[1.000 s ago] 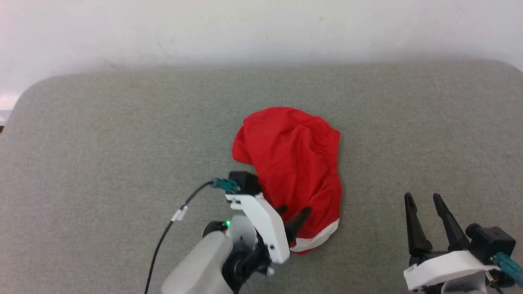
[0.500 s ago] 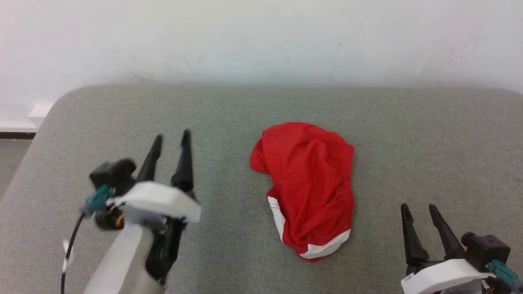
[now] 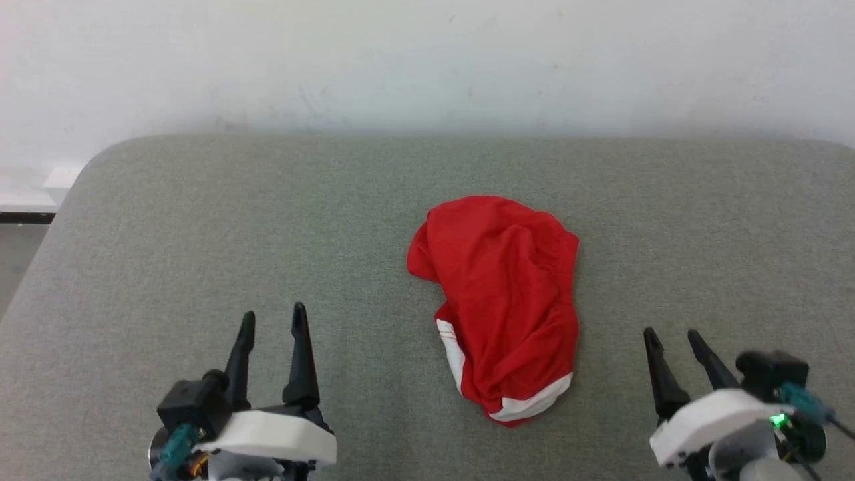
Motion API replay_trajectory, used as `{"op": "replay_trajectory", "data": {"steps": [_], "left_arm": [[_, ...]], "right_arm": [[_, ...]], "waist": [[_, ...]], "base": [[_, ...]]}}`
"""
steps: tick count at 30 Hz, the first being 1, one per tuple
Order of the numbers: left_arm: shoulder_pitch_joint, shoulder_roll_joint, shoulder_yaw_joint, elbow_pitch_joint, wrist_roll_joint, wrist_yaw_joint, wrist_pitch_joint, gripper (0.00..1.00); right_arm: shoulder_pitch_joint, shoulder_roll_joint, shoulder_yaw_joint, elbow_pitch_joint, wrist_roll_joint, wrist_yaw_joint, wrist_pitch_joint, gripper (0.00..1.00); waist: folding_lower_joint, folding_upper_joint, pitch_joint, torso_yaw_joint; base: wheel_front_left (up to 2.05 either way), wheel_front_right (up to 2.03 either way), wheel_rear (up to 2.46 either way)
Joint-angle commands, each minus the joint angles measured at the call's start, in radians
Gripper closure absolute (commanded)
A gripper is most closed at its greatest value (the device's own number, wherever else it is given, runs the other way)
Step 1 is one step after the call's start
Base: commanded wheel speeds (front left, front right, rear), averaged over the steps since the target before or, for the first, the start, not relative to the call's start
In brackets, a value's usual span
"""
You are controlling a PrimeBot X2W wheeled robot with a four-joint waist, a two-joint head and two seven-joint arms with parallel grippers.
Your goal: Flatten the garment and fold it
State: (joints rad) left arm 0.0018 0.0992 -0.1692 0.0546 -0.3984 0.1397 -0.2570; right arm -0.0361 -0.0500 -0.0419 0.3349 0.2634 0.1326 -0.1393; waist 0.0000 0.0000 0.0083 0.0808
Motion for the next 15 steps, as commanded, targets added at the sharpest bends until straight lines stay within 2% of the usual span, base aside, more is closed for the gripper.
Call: {"op": "replay_trajectory", "data": {"steps": [1,10,15], "left_arm": [[0.017,-0.012,0.011,-0.009,0.021,-0.011,-0.005,0.00],[0.005,-0.045,0.030,-0.020,0.078,-0.054,-0.005,0.00],[-0.041,-0.048,0.005,-0.031,0.083,-0.062,-0.005,0.00]], "right_arm": [[-0.043,0.000,-0.005,0.006,-0.004,-0.002,0.029,0.00],[-0.335,0.000,0.046,0.118,-0.084,-0.002,0.383,0.00],[-0.488,-0.022,0.037,0.254,-0.162,-0.002,0.500,0.00]], "waist": [[0.0000,0.0000,0.008,0.005],[0.0000,0.0000,0.068,0.039],[0.0000,0.0000,0.127,0.091]], "base": [[0.00,0.00,0.00],[0.00,0.00,0.00],[0.00,0.00,0.00]]}}
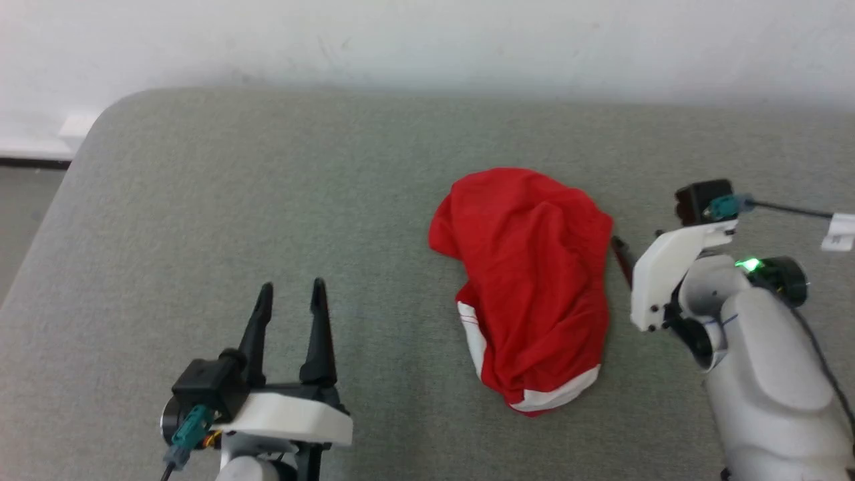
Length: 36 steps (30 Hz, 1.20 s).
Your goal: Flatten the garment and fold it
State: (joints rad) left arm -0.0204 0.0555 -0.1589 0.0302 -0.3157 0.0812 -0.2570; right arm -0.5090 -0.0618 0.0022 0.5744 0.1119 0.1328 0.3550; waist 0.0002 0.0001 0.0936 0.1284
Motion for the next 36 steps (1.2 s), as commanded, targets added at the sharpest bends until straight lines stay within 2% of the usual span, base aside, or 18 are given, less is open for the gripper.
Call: {"op": "replay_trajectory", "data": {"steps": [1,5,12,13,14,15,16,17,22,27,31,36], "left_arm": [[-0.028,-0.005,-0.014,-0.010,-0.008,-0.001,-0.005,0.00],[-0.046,-0.005,-0.039,-0.022,-0.031,0.018,-0.005,0.00],[-0.053,-0.005,-0.049,-0.033,-0.044,0.037,-0.005,0.00],[-0.054,-0.005,-0.049,-0.034,-0.044,0.039,-0.005,0.00],[-0.056,-0.005,-0.048,-0.034,-0.045,0.041,-0.005,0.00],[-0.058,-0.005,-0.047,-0.035,-0.044,0.042,-0.005,0.00],[-0.058,-0.005,-0.047,-0.035,-0.044,0.042,-0.005,0.00],[-0.059,-0.005,-0.046,-0.036,-0.043,0.043,-0.005,0.00],[-0.048,-0.005,-0.037,-0.033,-0.040,0.044,-0.005,0.00],[-0.039,-0.005,-0.040,-0.023,-0.046,0.035,-0.005,0.00],[-0.030,-0.005,-0.047,-0.016,-0.058,0.030,-0.005,0.00],[-0.005,-0.005,-0.047,-0.007,-0.071,0.027,-0.005,0.00]], "right_arm": [[-0.038,-0.013,-0.016,0.040,-0.024,-0.002,0.016,0.00],[-0.099,-0.018,-0.018,0.128,-0.066,-0.002,0.044,0.00],[-0.140,-0.022,0.027,0.217,-0.066,-0.002,0.010,0.00],[-0.144,-0.024,0.034,0.228,-0.059,-0.002,0.008,0.02],[-0.148,-0.026,0.041,0.235,-0.054,-0.002,-0.001,0.59],[-0.152,-0.028,0.053,0.240,-0.050,-0.002,-0.013,0.95],[-0.152,-0.028,0.053,0.240,-0.050,-0.002,-0.013,0.95],[-0.154,-0.028,0.067,0.244,-0.043,-0.002,-0.024,1.00],[-0.161,-0.038,0.145,0.239,0.007,-0.002,-0.091,1.00],[-0.131,-0.072,0.218,0.165,0.063,-0.002,-0.159,1.00],[-0.012,-0.121,0.243,0.053,0.131,-0.002,-0.153,1.00],[0.245,-0.165,0.177,-0.080,0.191,-0.002,-0.052,1.00]], "waist": [[-0.0002,-0.0001,0.051,0.054],[-0.0002,-0.0001,0.085,0.086],[-0.0002,-0.0001,0.114,0.106],[-0.0002,-0.0001,0.115,0.106],[-0.0002,-0.0001,0.115,0.105],[-0.0002,-0.0001,0.113,0.103],[-0.0002,-0.0001,0.113,0.103],[-0.0002,-0.0001,0.110,0.098],[-0.0002,-0.0001,0.077,0.060],[-0.0002,-0.0001,0.035,0.030],[-0.0002,-0.0001,0.002,0.024],[-0.0002,-0.0001,-0.025,0.018]], "base": [[0.00,0.00,0.00],[0.00,0.00,0.00],[0.00,0.00,0.00],[0.00,0.00,0.00],[0.00,0.00,0.00],[0.00,0.00,0.00],[0.00,0.00,0.00],[0.00,0.00,0.00],[0.00,0.00,0.00],[0.00,0.00,0.00],[0.00,0.00,0.00],[0.00,0.00,0.00]]}}
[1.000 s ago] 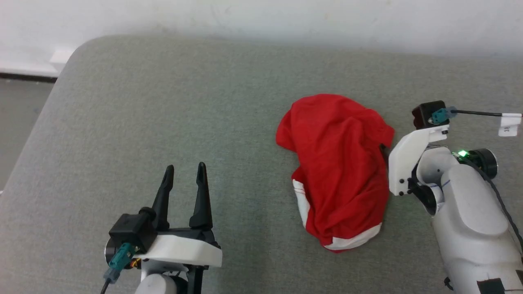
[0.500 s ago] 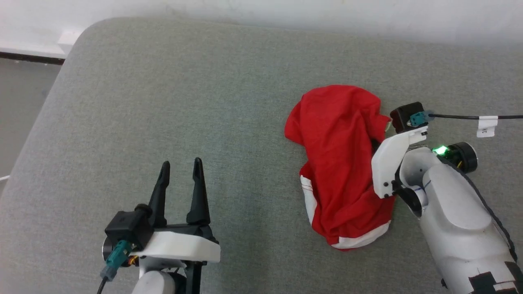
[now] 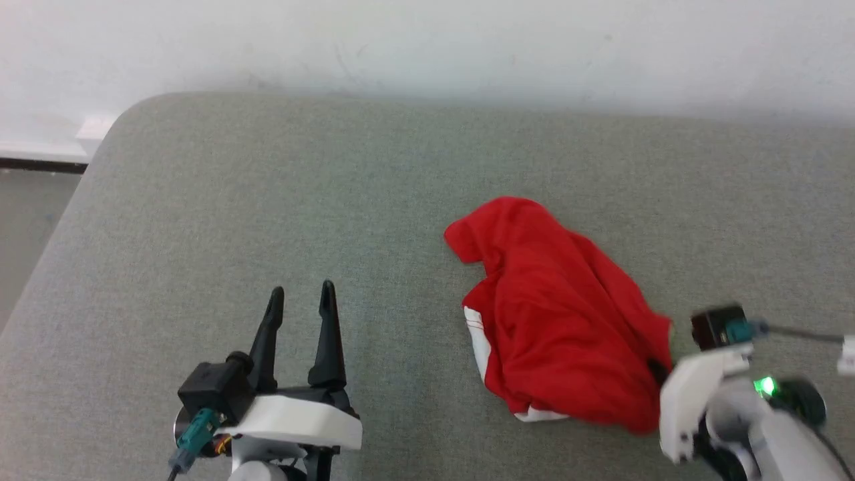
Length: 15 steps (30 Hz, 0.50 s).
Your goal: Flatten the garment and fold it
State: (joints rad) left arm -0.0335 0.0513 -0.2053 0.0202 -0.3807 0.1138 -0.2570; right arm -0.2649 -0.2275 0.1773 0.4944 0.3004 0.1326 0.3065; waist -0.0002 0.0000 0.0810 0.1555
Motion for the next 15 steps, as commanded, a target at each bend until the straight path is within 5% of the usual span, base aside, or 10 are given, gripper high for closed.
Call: {"op": "replay_trajectory", "data": {"steps": [1,5,6,7,15], "left_arm": [[0.015,-0.001,0.001,0.005,-0.006,-0.006,-0.005,0.00],[0.035,-0.001,0.013,0.008,-0.004,-0.008,-0.005,0.00],[0.039,-0.001,0.017,0.009,-0.003,-0.009,-0.005,0.00],[0.042,-0.001,0.019,0.011,-0.002,-0.010,-0.005,0.00],[0.014,-0.001,-0.002,0.073,-0.064,-0.022,0.008,0.00]], "right_arm": [[0.049,0.002,-0.020,-0.020,0.006,-0.002,0.018,1.00],[0.195,0.055,-0.117,-0.096,-0.002,-0.002,0.089,1.00],[0.216,0.076,-0.138,-0.117,-0.005,-0.002,0.095,0.67],[0.231,0.095,-0.161,-0.142,-0.008,-0.002,0.091,0.00],[0.248,0.172,-0.389,-0.342,-0.041,-0.002,-0.082,0.00]], "waist": [[0.0002,0.0000,-0.016,-0.012],[0.0002,0.0000,-0.026,-0.028],[0.0002,0.0000,-0.028,-0.034],[0.0002,0.0000,-0.030,-0.039],[0.0002,0.0000,-0.038,-0.107]], "base": [[0.00,0.00,0.00],[0.00,0.00,0.00],[0.00,0.00,0.00],[0.00,0.00,0.00],[0.00,0.00,0.00]]}}
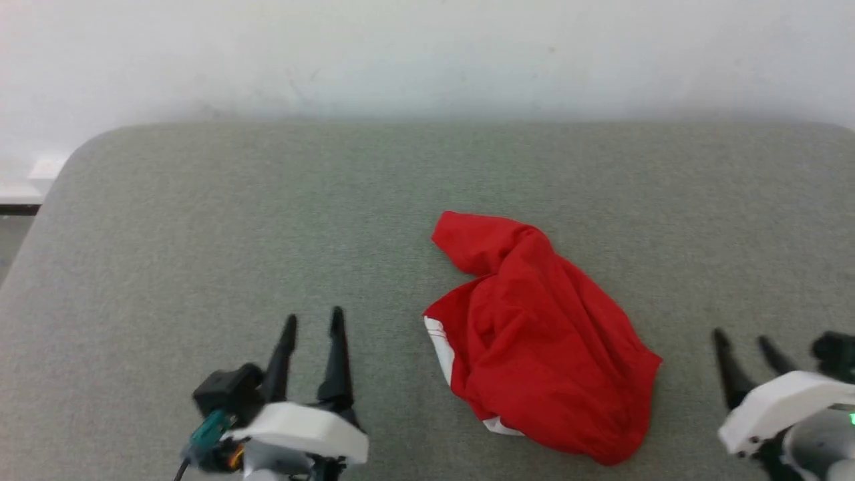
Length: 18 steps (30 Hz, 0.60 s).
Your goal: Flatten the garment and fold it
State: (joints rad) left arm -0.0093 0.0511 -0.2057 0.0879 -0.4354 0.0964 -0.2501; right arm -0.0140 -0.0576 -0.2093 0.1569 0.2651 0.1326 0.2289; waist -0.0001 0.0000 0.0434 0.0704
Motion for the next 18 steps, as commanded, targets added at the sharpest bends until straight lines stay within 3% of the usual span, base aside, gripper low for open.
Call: {"op": "replay_trajectory", "data": {"steps": [1,3,7,14,18], "left_arm": [[-0.039,-0.001,-0.020,0.025,-0.027,-0.014,0.020,0.00],[-0.116,-0.001,-0.048,0.054,-0.065,-0.031,0.056,0.00],[-0.304,-0.001,-0.106,0.181,-0.086,-0.024,0.278,0.00],[-0.567,0.045,-0.246,0.453,-0.002,-0.008,0.721,0.00],[-0.602,0.059,-0.293,0.564,0.020,-0.014,0.852,0.00]], "right_arm": [[-0.004,0.004,-0.027,-0.020,-0.013,-0.002,-0.018,0.00],[-0.008,0.006,-0.068,-0.048,-0.024,-0.002,-0.032,0.00],[-0.020,0.007,-0.105,-0.070,-0.011,-0.002,-0.032,0.00],[-0.055,0.007,-0.057,-0.073,0.052,-0.002,-0.027,0.00],[-0.066,0.007,-0.037,-0.067,0.071,-0.002,-0.039,0.00]], "waist": [[0.0001,0.0000,0.002,-0.031],[0.0001,0.0000,0.014,-0.045],[0.0001,0.0000,0.040,-0.075],[0.0001,0.0000,0.098,-0.140],[0.0001,0.0000,0.118,-0.164]], "base": [[0.00,0.00,0.00],[0.00,0.00,0.00],[0.00,0.00,0.00],[0.00,0.00,0.00],[0.00,0.00,0.00]]}}
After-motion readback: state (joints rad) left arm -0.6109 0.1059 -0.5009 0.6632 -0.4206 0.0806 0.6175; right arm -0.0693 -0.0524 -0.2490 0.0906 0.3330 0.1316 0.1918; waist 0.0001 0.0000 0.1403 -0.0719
